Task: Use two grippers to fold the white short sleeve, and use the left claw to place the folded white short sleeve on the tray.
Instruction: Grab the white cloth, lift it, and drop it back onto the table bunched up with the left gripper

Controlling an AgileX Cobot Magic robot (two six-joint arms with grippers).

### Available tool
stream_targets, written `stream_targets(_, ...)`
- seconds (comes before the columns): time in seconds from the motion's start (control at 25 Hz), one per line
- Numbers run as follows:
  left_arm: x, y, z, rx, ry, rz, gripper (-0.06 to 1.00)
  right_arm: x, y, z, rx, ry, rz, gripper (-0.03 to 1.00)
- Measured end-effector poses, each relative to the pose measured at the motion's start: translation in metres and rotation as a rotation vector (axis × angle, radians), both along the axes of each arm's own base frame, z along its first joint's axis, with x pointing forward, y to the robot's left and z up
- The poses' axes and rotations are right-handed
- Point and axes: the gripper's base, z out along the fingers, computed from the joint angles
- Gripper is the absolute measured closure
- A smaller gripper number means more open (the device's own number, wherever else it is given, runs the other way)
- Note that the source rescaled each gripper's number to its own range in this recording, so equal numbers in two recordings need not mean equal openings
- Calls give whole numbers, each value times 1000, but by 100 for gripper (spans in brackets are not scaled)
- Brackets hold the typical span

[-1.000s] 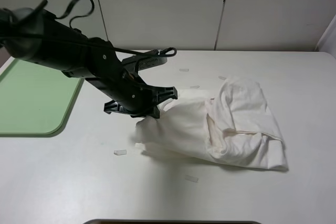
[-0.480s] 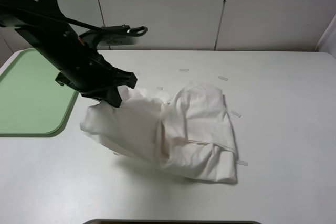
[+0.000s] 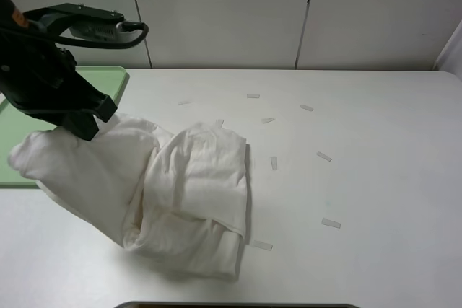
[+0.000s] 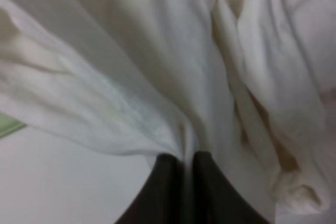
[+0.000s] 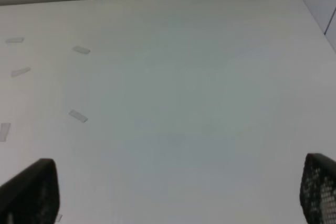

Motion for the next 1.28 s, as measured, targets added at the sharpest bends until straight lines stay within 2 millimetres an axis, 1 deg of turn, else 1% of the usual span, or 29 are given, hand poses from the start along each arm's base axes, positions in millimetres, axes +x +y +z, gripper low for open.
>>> stream_targets(0.16, -1, -1, -2, 3, 23, 1, 90, 0, 0, 0, 0, 0, 0, -3)
stream_targets(0.28, -1, -10, -8, 1, 37, -24, 90, 0, 0, 0, 0, 0, 0, -3)
stream_targets(0.4, -1, -28, -18, -9, 39, -55, 90, 0, 0, 0, 0, 0, 0, -3)
stream_targets(0.52, -3, -51, -31, -22, 46, -85, 90, 0, 0, 0, 0, 0, 0, -3)
stream_targets(0.56, -3, -51, -31, -22, 46, -85, 90, 0, 0, 0, 0, 0, 0, -3)
stream_targets(0.6, -7, -67, -38, -40, 42, -107, 90, 0, 0, 0, 0, 0, 0, -3)
stream_targets(0.64, -8, -75, -43, -50, 42, -111, 90, 0, 0, 0, 0, 0, 0, -3)
stream_targets(0.68, -8, -75, -43, -50, 42, -111, 90, 0, 0, 0, 0, 0, 0, -3)
stream_targets(0.76, -13, -92, -52, -71, 36, -134, 90, 0, 0, 0, 0, 0, 0, -3)
stream_targets(0.92, -17, -114, -68, -106, 28, -149, 90, 0, 0, 0, 0, 0, 0, -3)
stream_targets(0.96, -18, -122, -74, -124, 20, -154, 90, 0, 0, 0, 0, 0, 0, -3)
stream_targets(1.0, -18, -122, -74, -124, 20, -154, 90, 0, 0, 0, 0, 0, 0, -3)
stream_targets(1.16, -21, -140, -85, -183, -6, -160, 90, 0, 0, 0, 0, 0, 0, -3)
stream_targets(1.28, -20, -145, -88, -210, -19, -160, 90, 0, 0, 0, 0, 0, 0, -3)
